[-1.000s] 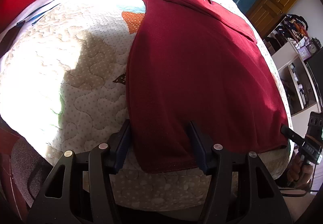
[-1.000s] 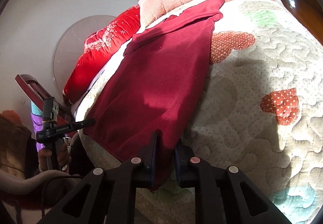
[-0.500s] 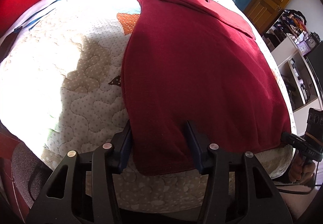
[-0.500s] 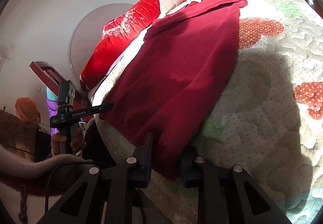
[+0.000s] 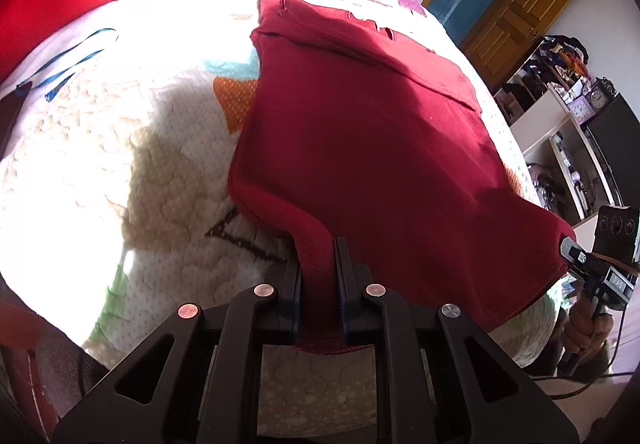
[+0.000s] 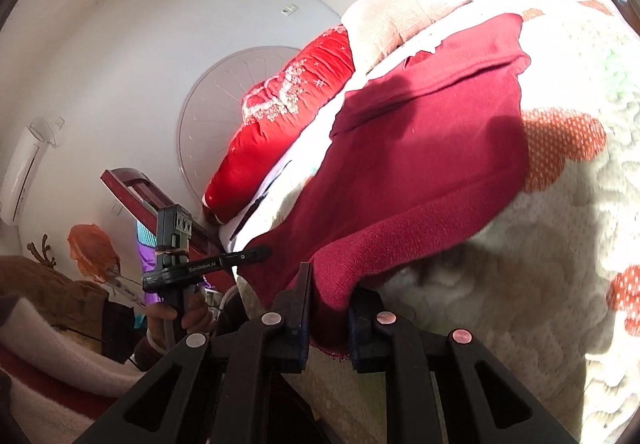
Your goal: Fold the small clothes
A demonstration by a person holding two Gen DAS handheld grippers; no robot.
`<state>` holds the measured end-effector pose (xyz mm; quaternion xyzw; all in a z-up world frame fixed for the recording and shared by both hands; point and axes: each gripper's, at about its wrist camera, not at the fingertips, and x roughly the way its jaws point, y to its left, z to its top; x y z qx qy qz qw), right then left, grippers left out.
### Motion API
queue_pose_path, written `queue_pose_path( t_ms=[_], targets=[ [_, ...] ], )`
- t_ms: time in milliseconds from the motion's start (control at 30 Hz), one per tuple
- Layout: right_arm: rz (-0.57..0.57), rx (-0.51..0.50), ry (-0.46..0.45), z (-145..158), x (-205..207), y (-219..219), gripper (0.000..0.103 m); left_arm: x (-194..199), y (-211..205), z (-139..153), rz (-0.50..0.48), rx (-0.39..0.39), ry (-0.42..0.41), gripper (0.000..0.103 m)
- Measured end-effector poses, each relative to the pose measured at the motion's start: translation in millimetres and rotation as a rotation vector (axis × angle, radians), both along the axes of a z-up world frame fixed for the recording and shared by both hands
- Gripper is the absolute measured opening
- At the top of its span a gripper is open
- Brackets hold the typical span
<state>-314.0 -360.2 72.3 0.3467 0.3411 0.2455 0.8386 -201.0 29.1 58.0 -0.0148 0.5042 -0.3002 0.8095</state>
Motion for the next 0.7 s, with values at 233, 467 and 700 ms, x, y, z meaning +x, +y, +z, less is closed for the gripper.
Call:
queue_pose_path(
  t_ms=[233, 467, 700],
  targets=[
    [-0.091, -0.063, -0.102, 32, 52, -24, 0.013, 54, -20, 34, 0.016, -0.051, -0.083, 0.012],
    [-0.186, -0.176, -0.111, 44, 132, -53, 0.013, 138, -62, 57, 0.044, -0.064, -0.138, 0.012],
    [-0.284, -0.233, -0.076, 38, 219, -92, 0.012, 224, -120, 62, 0.070, -0.020, -0.175, 0.012]
  ],
)
